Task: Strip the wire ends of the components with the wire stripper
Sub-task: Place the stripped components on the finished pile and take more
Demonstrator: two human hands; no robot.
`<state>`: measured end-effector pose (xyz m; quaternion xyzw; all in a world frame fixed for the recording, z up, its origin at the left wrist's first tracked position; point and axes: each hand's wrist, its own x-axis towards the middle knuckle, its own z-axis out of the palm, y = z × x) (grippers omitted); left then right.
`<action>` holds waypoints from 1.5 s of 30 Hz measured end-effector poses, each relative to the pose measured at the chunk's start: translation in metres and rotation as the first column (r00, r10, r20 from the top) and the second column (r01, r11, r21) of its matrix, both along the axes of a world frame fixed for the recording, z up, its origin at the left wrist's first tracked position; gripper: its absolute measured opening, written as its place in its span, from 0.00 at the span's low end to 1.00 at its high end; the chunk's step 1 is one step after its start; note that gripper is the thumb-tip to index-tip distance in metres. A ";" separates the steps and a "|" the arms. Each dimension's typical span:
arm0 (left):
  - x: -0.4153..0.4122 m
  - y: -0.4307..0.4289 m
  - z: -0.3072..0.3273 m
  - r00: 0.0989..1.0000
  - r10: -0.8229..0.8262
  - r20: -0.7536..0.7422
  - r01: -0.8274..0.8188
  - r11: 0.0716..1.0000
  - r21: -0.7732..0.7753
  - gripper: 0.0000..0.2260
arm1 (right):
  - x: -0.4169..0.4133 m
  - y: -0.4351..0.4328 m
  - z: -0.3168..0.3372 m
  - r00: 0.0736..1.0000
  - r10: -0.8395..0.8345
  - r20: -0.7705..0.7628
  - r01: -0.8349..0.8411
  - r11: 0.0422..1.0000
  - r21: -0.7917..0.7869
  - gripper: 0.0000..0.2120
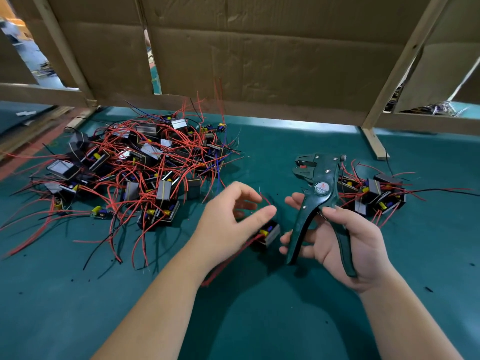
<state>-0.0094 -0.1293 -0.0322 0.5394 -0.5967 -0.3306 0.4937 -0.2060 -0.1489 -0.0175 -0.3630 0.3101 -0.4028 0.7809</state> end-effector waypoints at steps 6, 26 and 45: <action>-0.010 0.013 0.007 0.803 -0.023 0.596 0.068 0.996 -0.054 0.36 | 0.003 -0.001 -0.002 1.000 -0.010 0.001 0.010 1.000 0.019 0.27; -0.033 -0.012 -0.005 0.731 0.104 0.675 -0.091 0.994 -0.056 0.27 | 0.002 -0.001 -0.004 1.000 -0.019 0.012 0.019 1.000 0.013 0.23; -0.004 -0.004 0.006 0.992 0.119 0.026 -0.121 0.989 0.086 0.09 | 0.001 -0.002 -0.003 0.999 -0.036 -0.034 0.036 0.999 0.000 0.26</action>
